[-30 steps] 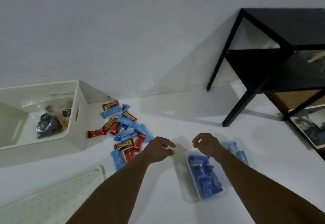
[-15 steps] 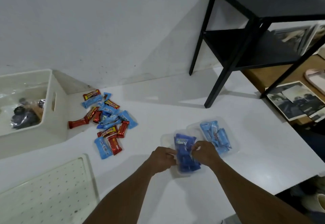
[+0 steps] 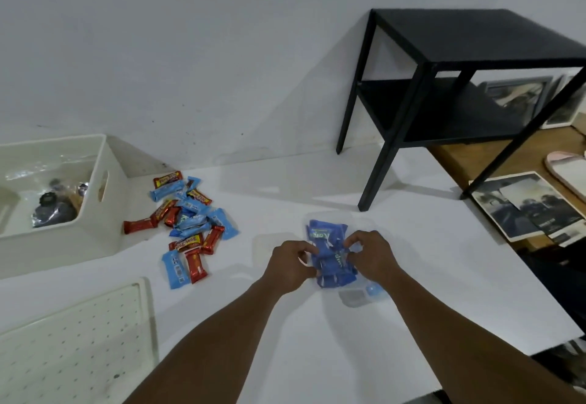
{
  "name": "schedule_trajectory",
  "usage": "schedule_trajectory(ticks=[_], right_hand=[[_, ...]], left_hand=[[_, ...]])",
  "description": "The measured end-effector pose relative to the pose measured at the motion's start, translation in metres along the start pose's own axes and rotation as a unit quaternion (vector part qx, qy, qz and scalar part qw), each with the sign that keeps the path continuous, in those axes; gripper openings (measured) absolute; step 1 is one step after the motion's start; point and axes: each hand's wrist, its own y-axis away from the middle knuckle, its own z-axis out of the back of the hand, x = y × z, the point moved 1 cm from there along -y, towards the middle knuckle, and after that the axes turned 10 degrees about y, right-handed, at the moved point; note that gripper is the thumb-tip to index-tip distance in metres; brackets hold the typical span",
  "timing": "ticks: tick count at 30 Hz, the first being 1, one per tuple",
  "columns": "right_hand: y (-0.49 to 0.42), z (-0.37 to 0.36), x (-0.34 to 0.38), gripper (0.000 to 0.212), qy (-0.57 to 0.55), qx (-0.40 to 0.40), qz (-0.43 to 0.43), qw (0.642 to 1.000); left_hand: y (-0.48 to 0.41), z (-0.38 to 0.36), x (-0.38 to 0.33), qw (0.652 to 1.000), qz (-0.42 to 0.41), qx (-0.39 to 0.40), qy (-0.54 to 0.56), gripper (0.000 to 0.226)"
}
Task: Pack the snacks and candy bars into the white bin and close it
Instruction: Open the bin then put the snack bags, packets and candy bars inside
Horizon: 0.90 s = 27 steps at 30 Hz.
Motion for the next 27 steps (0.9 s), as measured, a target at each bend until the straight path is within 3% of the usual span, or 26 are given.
schedule_trajectory(ticks=[6,12,15,20,27], right_hand=[[-0.027,0.050,-0.071,0.018,0.028,0.039,0.004,0.999],[-0.030,0.054,-0.132,0.023,0.003,0.099,0.033,0.995],[-0.035,0.055,-0.136,0.020,-0.041,0.120,0.049,0.991],[-0.038,0.056,-0.133,0.012,-0.114,0.175,0.025,0.978],[-0.047,0.063,-0.077,0.009,-0.133,0.197,0.081,0.968]], left_hand=[[-0.023,-0.072,-0.031,1.000,0.008,0.016,0.004,0.038],[-0.026,-0.132,-0.024,0.999,0.026,0.005,0.041,0.039],[-0.027,-0.135,-0.025,0.998,0.047,0.009,0.050,0.044],[-0.029,-0.135,-0.027,0.979,0.119,0.038,0.161,0.044],[-0.023,-0.078,-0.043,0.979,0.103,-0.007,0.178,0.045]])
